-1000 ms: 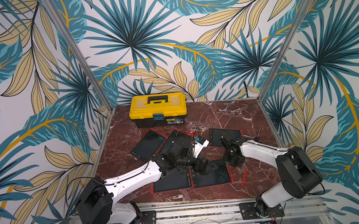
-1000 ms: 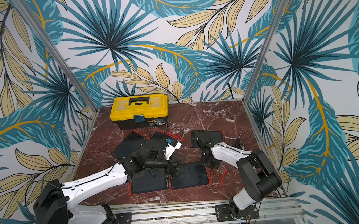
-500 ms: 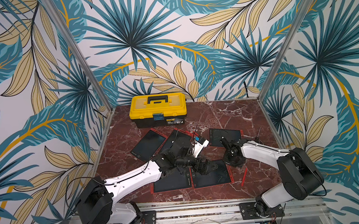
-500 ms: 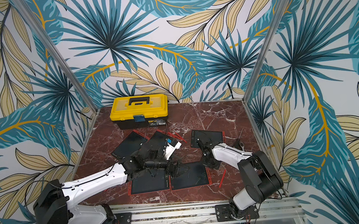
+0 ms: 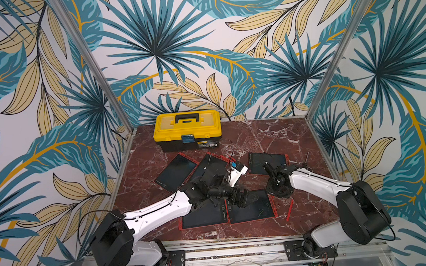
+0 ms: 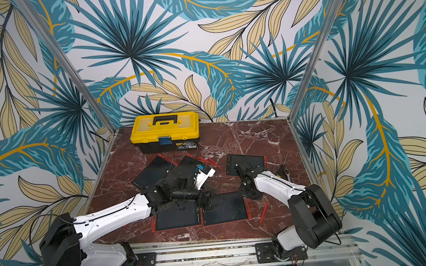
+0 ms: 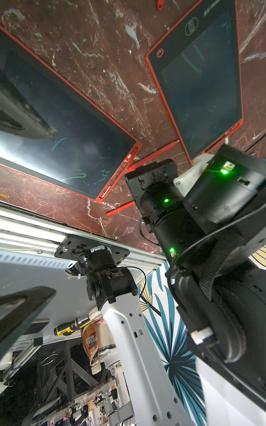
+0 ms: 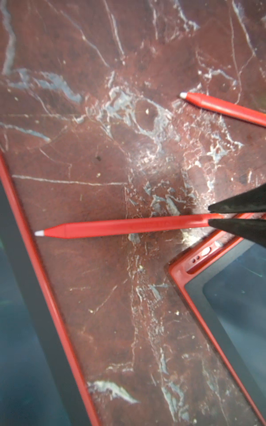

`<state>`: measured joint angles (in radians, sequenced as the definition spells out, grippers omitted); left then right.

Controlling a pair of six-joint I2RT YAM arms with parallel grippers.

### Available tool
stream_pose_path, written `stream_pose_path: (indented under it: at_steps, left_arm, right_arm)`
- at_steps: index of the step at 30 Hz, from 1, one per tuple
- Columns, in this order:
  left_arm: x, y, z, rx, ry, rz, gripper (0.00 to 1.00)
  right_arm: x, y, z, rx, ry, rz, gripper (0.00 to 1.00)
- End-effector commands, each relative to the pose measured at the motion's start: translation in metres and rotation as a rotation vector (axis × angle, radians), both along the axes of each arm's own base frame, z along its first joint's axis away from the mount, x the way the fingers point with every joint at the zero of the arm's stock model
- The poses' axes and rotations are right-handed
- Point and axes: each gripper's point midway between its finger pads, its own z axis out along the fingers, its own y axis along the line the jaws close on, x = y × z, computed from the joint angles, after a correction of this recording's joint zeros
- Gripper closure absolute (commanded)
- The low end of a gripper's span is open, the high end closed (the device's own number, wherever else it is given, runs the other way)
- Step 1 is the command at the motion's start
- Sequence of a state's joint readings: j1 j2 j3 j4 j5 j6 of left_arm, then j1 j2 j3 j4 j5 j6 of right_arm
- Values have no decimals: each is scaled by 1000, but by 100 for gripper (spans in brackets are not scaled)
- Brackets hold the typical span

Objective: Place the stylus back onto the writing tablet
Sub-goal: Pick up the stylus from the center of the board.

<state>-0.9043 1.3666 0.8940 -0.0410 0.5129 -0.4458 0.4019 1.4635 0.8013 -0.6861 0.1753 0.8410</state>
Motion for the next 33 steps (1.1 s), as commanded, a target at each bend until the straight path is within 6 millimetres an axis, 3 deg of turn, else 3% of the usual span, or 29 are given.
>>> stream_pose_path:
  at_steps: [1,13,33]
  left_arm:
    - [2,-2,9,-23,-14,1,0]
    - [2,-2,9,-24,-7,1,0]
    - [3,-3,7,-17,0,4,0]
  right_arm:
    - [-11,-8,-3,-35,35,18,88]
    - [14,-11,-4,13,-60,-36,81]
    - [40,-21,-15,39,-39,-30,86]
